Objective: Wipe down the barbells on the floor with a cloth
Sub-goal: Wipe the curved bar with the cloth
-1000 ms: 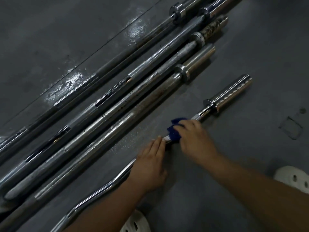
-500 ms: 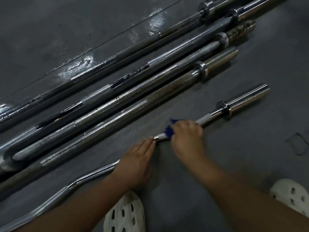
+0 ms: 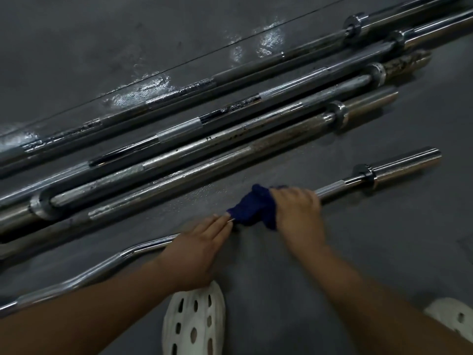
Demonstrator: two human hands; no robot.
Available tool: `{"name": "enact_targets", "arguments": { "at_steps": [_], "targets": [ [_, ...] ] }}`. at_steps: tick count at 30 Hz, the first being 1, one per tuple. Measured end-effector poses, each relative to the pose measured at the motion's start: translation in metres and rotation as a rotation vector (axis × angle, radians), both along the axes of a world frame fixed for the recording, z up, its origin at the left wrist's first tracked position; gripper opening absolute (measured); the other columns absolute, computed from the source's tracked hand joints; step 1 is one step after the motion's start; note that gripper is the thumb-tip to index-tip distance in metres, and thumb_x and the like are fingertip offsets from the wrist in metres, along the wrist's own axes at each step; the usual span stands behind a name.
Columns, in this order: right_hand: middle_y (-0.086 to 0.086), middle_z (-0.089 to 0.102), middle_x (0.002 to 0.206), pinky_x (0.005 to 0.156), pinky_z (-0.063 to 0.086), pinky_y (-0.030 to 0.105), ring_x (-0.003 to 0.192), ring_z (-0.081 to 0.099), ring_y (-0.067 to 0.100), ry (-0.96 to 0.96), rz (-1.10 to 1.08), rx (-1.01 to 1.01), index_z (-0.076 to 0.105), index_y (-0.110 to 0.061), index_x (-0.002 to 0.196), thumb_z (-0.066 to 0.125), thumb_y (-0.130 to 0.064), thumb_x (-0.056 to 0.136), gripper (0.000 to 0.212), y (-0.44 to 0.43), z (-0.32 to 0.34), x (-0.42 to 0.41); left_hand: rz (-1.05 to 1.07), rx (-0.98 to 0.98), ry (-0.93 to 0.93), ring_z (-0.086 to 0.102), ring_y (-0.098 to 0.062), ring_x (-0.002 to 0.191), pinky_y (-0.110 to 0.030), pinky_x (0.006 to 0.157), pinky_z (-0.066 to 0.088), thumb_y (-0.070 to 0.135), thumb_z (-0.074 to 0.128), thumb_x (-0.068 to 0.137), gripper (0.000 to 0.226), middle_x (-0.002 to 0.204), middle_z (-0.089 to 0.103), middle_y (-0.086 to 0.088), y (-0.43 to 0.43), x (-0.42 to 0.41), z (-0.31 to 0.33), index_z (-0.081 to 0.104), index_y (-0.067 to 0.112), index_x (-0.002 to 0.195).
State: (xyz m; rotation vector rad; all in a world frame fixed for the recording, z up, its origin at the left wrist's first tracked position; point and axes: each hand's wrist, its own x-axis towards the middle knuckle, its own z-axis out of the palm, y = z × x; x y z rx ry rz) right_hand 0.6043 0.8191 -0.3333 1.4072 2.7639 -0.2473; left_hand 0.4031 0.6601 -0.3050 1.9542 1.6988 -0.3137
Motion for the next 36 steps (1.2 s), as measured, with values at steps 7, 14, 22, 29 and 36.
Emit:
{"name": "enact_targets", "arguments": {
  "at_steps": [7,14,22,29,36],
  "targets": [
    [0.003,0.061,0.104,0.078,0.049,0.041,0.096,0.055,0.026,0.100,0.101,-0.128,0.069,-0.018,0.100,0.064,-0.016,0.076,0.025,-0.042,0.001,-0.051,0.084,0.056,0.010,0.048,-0.030,0.136,-0.045,0.107,0.040,0.047,0.056,0.065,0.088,0.147,0.050,-0.012,-0.004,0.011,-0.001,0.048,0.009,0.144],
    [0.011,0.053,0.106,0.077,0.045,0.038,0.093,0.054,0.031,0.392,-0.539,-0.173,0.061,-0.017,0.098,0.050,0.003,0.080,0.028,0.027,0.016,0.006,0.153,0.073,-0.071,0.008,-0.020,0.153,-0.040,0.122,0.011,0.045,0.053,0.086,0.087,0.167,0.005,-0.002,-0.007,0.011,-0.009,0.012,0.019,0.159],
    [0.005,0.046,0.145,0.106,0.036,0.050,0.137,0.036,0.027,0.090,-0.281,-0.048,0.053,-0.025,0.136,0.060,-0.041,0.088,0.051,-0.044,0.000,-0.036,0.189,0.090,-0.048,0.015,-0.025,0.152,-0.042,0.122,0.014,0.044,0.046,0.083,0.085,0.166,0.011,-0.007,-0.001,0.021,-0.008,0.017,0.015,0.158],
    [0.006,0.063,0.118,0.092,0.048,0.042,0.108,0.054,0.028,0.191,-0.311,-0.065,0.070,-0.015,0.115,0.065,-0.013,0.084,0.032,-0.021,-0.006,-0.020,0.219,0.070,-0.090,0.022,-0.023,0.150,-0.043,0.121,0.021,0.041,0.054,0.082,0.087,0.165,0.018,-0.008,-0.004,0.013,-0.009,0.021,0.014,0.157],
    [0.009,0.063,0.104,0.083,0.049,0.041,0.096,0.054,0.031,0.233,-0.192,-0.016,0.074,-0.013,0.096,0.062,-0.010,0.078,0.022,0.003,-0.007,-0.021,0.239,0.129,-0.072,0.040,-0.027,0.141,-0.040,0.116,0.029,0.040,0.058,0.073,0.086,0.156,0.038,-0.014,-0.016,0.007,-0.010,0.038,0.008,0.150]
  ]
}}
